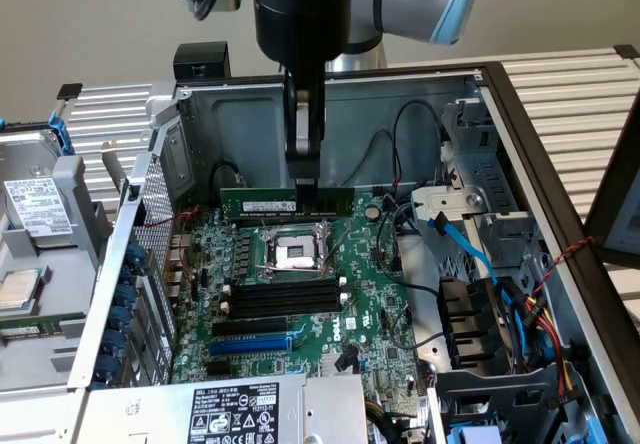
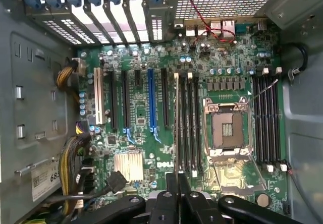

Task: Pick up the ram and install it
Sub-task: 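Insert the ram into the slot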

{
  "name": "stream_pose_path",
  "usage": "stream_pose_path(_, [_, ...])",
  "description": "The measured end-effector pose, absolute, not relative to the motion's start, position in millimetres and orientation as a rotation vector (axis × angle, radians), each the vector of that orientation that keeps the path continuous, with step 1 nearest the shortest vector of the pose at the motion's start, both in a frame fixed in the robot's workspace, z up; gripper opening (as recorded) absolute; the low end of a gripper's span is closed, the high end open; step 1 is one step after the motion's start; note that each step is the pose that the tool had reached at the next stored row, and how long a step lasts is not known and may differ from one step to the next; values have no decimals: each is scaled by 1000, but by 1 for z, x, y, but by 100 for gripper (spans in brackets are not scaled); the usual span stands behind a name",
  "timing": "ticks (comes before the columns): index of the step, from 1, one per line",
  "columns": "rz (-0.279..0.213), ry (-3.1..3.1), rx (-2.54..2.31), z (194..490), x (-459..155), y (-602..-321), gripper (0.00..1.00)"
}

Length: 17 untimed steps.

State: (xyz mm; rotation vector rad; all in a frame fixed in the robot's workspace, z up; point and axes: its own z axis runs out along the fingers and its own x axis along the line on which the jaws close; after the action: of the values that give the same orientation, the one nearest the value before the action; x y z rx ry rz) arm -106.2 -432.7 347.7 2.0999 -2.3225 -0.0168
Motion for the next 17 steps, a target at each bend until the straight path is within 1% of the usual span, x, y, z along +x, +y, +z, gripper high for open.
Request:
stream_pose_path(13, [-12, -2321, 2106, 324, -116, -408, 12])
stream_pose_path(17, [-8, -2322, 2109, 317, -116, -405, 12])
